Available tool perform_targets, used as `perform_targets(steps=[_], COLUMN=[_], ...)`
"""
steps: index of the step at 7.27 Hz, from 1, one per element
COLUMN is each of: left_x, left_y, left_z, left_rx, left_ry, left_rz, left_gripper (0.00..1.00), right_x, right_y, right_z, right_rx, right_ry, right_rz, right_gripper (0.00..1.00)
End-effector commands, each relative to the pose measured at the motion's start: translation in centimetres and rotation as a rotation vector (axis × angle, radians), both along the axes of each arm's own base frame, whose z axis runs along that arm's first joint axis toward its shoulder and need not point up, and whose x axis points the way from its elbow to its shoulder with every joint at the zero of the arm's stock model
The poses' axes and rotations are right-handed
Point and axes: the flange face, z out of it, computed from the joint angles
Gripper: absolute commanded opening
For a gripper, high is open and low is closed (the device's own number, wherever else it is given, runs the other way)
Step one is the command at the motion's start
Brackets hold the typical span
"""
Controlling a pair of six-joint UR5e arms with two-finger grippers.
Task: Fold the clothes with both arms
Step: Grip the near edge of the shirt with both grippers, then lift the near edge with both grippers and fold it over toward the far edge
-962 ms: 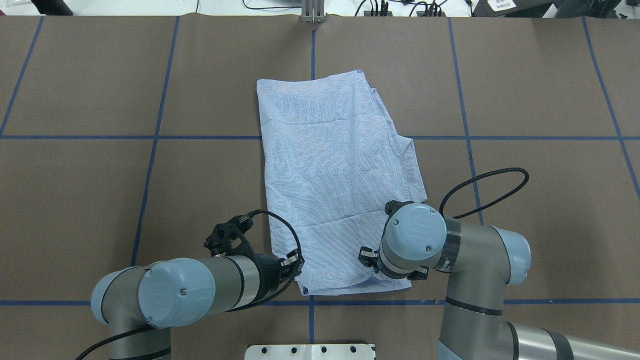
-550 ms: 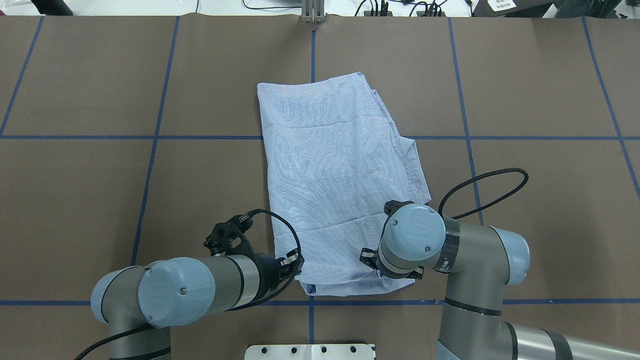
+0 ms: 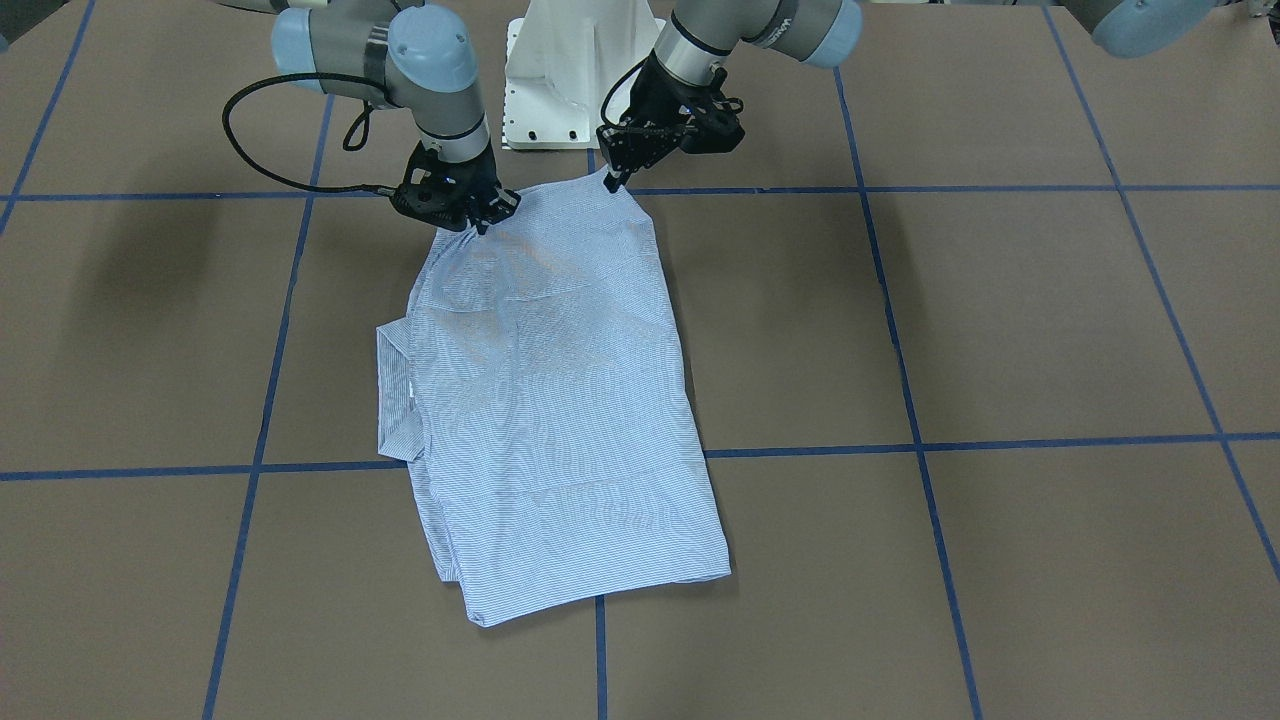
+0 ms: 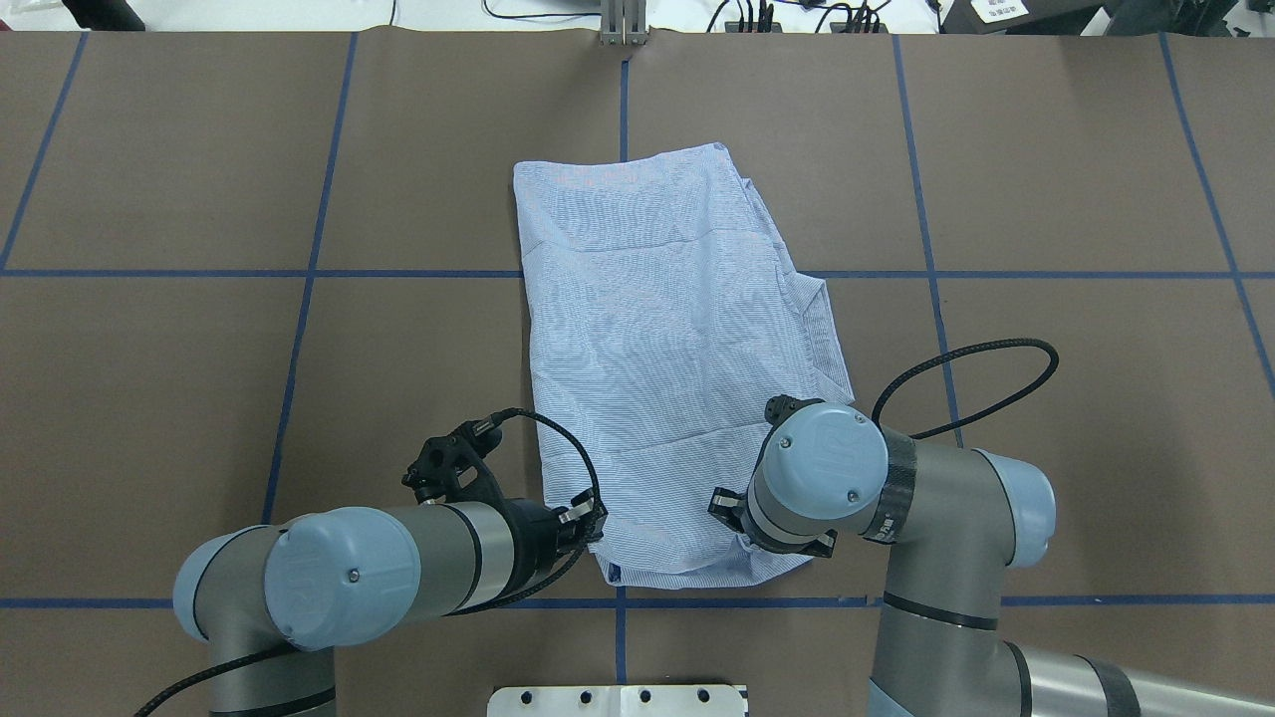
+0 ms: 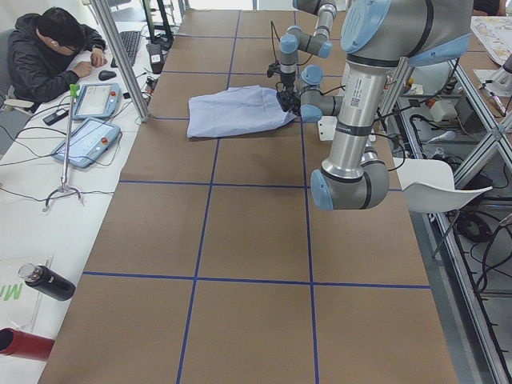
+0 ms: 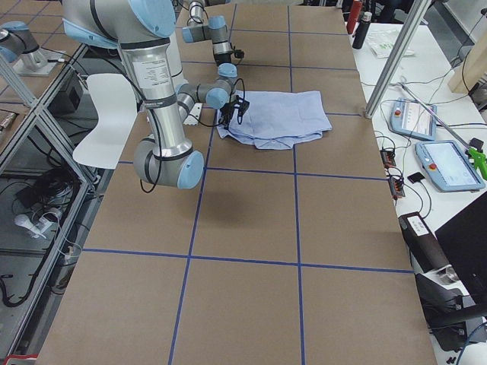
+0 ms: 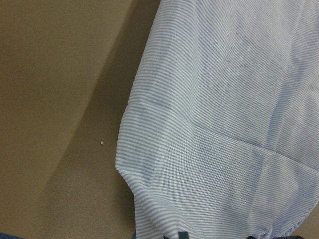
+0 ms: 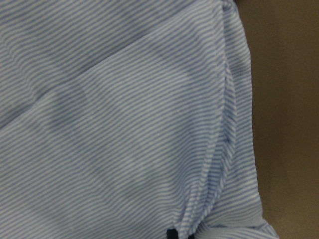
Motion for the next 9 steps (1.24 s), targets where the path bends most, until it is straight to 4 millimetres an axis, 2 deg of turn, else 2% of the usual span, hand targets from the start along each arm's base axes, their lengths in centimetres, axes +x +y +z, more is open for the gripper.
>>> perform_targets(steps=[1, 2, 3, 4, 5, 6, 7, 8, 9], left_x=[-0.5, -0.9, -0.9, -0.6, -0.7, -1.4, -1.8, -1.7, -2.7], left_y=[0.2, 0.7, 1.3, 2.7, 4.4, 4.6, 4.7, 4.0, 1.7], left_z=[-0.3, -0.5, -0.8, -1.0, -1.8, -2.5, -2.6, -2.2, -2.3], left_rx=[0.003, -0.009, -0.007, -0.006, -0.002, 0.001, 0.0, 0.006, 0.049], left_ry=[-0.019, -0.034, -0.028, -0.022, -0.003, 0.012, 0.003, -0.012, -0.019], left_rz=[0.008, 0.034, 0.045, 0.071, 0.1, 0.102, 0.105, 0.099, 0.07], left_gripper=[0.0, 0.0, 0.0, 0.0, 0.0, 0.0, 0.0, 0.0, 0.0], right_x=[1.0, 1.0, 0.1, -0.8, -1.2, -0.4, 1.0, 2.4, 4.3], right_y=[0.7, 1.9, 4.1, 6.3, 7.5, 7.2, 5.4, 2.9, -0.1], right_z=[-1.2, -1.6, -1.7, -1.6, -1.4, -2.5, -3.3, -3.5, -3.7], right_rx=[-0.017, -0.038, -0.054, -0.056, -0.054, -0.049, -0.05, -0.06, -0.071], right_ry=[-0.038, -0.052, -0.056, -0.053, -0.049, -0.075, -0.096, -0.11, -0.134], right_rz=[-0.03, -0.063, -0.114, -0.154, -0.176, -0.17, -0.147, -0.138, -0.139], right_gripper=[0.0, 0.0, 0.0, 0.0, 0.0, 0.0, 0.0, 0.0, 0.0])
